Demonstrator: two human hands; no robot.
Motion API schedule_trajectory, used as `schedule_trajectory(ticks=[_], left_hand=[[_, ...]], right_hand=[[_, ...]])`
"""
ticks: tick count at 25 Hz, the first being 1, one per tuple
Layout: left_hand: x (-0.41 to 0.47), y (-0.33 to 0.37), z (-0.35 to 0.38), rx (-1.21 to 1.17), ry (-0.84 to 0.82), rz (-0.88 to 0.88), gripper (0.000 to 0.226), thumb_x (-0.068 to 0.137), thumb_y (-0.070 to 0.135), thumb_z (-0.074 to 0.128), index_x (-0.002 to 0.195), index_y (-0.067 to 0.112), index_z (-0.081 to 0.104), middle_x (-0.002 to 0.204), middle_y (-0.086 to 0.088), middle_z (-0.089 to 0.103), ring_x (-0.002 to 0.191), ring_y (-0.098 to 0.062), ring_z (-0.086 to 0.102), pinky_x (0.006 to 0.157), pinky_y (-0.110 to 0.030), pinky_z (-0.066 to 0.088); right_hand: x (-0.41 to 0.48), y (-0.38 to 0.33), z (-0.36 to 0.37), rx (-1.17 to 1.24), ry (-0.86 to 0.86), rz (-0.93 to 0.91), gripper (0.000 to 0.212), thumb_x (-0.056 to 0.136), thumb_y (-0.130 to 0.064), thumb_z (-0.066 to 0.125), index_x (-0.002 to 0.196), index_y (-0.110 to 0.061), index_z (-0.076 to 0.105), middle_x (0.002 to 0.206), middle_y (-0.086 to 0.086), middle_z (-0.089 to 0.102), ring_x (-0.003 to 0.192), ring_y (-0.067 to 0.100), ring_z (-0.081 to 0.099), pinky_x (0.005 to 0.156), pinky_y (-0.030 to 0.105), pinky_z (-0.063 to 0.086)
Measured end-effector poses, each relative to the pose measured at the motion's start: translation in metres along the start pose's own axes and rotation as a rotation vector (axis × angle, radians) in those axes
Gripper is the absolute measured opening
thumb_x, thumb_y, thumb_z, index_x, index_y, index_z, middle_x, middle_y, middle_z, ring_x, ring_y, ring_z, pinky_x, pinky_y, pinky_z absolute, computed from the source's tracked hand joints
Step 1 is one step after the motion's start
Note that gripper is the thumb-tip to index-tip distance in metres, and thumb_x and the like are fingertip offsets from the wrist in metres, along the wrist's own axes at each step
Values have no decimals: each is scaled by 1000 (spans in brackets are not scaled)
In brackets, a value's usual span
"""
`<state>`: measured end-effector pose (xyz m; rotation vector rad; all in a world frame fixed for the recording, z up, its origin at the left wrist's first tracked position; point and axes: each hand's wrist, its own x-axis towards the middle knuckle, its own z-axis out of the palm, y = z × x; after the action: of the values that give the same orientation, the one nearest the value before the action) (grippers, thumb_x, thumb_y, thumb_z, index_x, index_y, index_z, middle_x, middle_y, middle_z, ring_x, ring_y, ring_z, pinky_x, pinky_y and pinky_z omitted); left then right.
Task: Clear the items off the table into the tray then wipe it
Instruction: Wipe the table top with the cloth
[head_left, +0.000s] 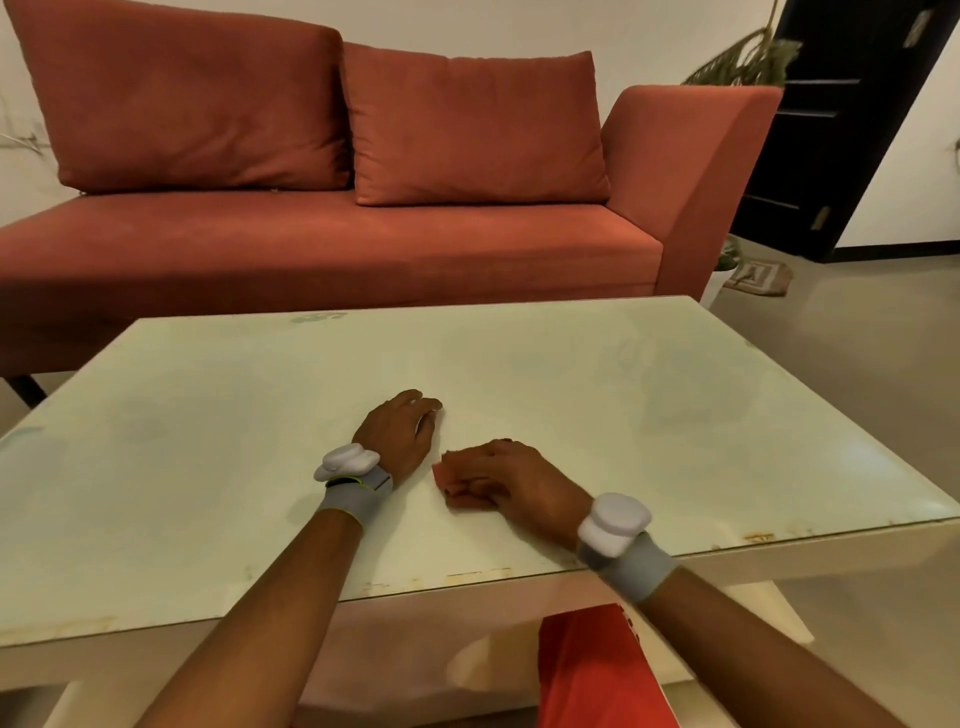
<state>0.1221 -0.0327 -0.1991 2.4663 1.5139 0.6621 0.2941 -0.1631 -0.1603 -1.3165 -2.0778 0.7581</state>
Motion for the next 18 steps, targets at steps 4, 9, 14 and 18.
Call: schedule_trajectory(ticks=[4, 9, 14, 18], left_hand=[[0, 2, 1, -7, -15, -37, 57, 85, 40, 24, 123, 20, 60, 137, -7, 52, 123, -29, 52, 101, -35, 39], [-2, 2, -1, 7, -46, -27, 58, 84, 42, 23, 125, 22, 58, 140, -7, 50, 125, -29, 50, 103, -35, 37], [1, -1, 5, 19, -18, -2, 61, 85, 45, 20, 128, 23, 56, 142, -6, 48, 129, -27, 47, 106, -34, 34], [-4, 3, 1, 22, 3, 3, 70, 82, 61, 9, 135, 36, 46, 139, -6, 49, 123, -27, 52, 101, -36, 39]], right_hand=[[-6, 33, -46, 44, 44, 158, 25, 85, -3, 64, 107, -14, 71, 114, 2, 68, 104, 19, 66, 90, 30, 55], [23, 8, 4, -235, 227, 111, 24, 89, -7, 54, 103, -18, 69, 95, -2, 68, 91, 16, 62, 88, 34, 51], [-52, 8, -55, -147, -138, -135, 26, 85, -1, 63, 105, -16, 69, 111, -12, 65, 101, -23, 52, 88, 0, 39], [-10, 35, -57, -254, 169, 133, 27, 88, -11, 62, 115, -12, 67, 113, 4, 69, 105, 6, 63, 89, 1, 38]])
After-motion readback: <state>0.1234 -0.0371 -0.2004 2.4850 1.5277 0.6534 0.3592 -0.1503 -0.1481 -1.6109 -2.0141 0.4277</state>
